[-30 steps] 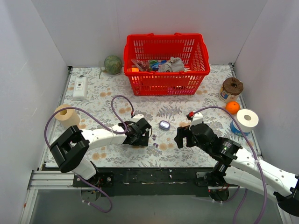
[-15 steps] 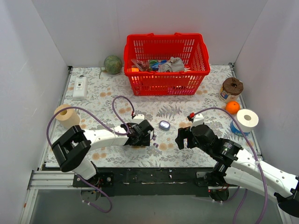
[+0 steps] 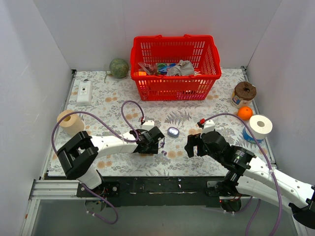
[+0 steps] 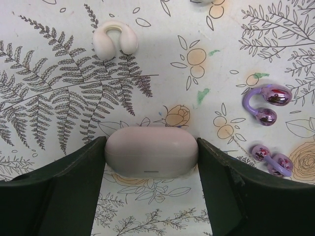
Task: Insert the wireless bluetooth earbuds into the charging case
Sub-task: Pick up the charging case at the center of the board.
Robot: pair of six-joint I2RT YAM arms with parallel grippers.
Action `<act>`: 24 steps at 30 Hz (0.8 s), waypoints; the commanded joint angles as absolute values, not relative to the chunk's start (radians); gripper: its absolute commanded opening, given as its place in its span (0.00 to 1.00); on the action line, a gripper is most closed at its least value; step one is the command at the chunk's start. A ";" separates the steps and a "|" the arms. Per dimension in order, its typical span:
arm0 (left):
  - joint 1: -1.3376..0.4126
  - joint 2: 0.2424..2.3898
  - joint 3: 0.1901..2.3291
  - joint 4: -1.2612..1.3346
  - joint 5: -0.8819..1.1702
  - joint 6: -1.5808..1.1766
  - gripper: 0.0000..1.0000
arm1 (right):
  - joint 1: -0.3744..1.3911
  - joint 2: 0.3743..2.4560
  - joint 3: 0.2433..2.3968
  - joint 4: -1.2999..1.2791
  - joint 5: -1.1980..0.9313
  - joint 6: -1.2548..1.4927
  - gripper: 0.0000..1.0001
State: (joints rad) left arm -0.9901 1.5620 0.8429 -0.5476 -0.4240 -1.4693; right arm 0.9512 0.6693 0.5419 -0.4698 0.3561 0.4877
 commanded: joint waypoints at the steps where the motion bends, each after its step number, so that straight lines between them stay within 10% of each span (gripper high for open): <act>1: -0.991 1.606 0.816 -0.641 -0.460 -1.448 0.43 | 0.954 0.669 0.551 -0.457 0.357 0.489 0.91; 9: -1.015 1.322 0.775 -0.523 -0.468 -1.404 0.01 | 0.953 0.715 0.635 -0.465 0.333 0.453 0.91; 24: -1.022 0.779 0.433 0.268 0.029 -0.852 0.01 | 0.953 0.815 0.888 -0.474 0.270 0.394 0.89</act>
State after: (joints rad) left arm -1.0180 0.8570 0.5472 -0.0261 -0.1490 -1.0924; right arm 0.9512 0.8227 0.8036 -0.4980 0.3050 0.4107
